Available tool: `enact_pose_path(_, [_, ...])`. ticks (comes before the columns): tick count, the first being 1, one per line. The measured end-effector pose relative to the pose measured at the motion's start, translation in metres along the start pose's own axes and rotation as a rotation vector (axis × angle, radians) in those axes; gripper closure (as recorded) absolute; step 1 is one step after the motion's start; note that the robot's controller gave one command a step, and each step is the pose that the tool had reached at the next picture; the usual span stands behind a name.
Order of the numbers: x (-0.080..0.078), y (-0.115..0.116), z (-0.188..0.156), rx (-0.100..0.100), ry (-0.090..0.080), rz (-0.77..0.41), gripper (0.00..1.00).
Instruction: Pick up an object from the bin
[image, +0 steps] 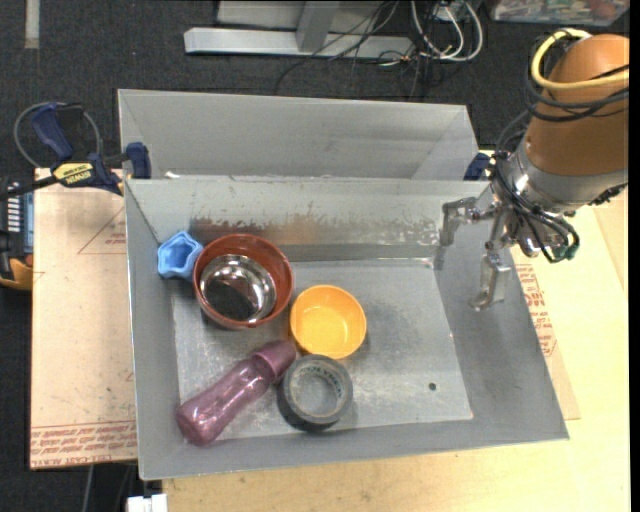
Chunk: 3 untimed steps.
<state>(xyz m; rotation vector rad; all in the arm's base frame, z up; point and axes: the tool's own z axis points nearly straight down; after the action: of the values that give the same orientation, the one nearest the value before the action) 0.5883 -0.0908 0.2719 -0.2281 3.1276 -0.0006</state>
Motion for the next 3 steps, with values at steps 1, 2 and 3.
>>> enact_pose_path(1, [-0.007, -0.007, 0.050, 0.001, -0.007, -0.024, 0.00])
enact_pose_path(2, [0.006, 0.026, 0.067, 0.001, -0.006, -0.266, 0.00])
enact_pose_path(3, [0.022, 0.042, 0.094, -0.002, -0.004, -0.079, 0.00])
